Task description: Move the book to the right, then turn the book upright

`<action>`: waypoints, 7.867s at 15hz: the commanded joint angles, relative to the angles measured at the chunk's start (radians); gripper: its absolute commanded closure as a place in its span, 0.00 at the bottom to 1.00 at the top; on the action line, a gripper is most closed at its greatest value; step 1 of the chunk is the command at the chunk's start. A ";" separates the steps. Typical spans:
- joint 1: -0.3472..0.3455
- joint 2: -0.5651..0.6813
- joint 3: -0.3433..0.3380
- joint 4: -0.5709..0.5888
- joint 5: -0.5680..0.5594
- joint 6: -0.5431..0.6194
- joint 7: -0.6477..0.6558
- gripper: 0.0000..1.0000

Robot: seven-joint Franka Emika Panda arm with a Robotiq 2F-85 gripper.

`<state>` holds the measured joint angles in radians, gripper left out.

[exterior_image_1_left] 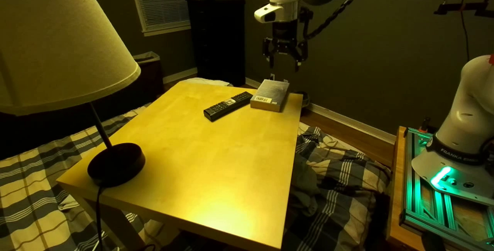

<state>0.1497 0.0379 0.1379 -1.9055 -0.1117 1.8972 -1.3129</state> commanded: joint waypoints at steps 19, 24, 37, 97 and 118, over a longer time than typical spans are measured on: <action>-0.051 -0.198 -0.083 -0.062 0.241 -0.114 0.332 0.00; -0.109 -0.192 -0.140 -0.037 0.215 -0.130 0.510 0.00; -0.179 -0.258 -0.235 -0.101 0.437 -0.122 0.888 0.00; -0.317 0.326 -0.219 -0.092 1.324 -0.146 0.649 0.32; -0.259 0.207 -0.246 0.122 1.177 -0.557 1.373 0.93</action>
<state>-0.1528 0.3053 -0.0945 -1.7712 1.1490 1.3019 -0.0586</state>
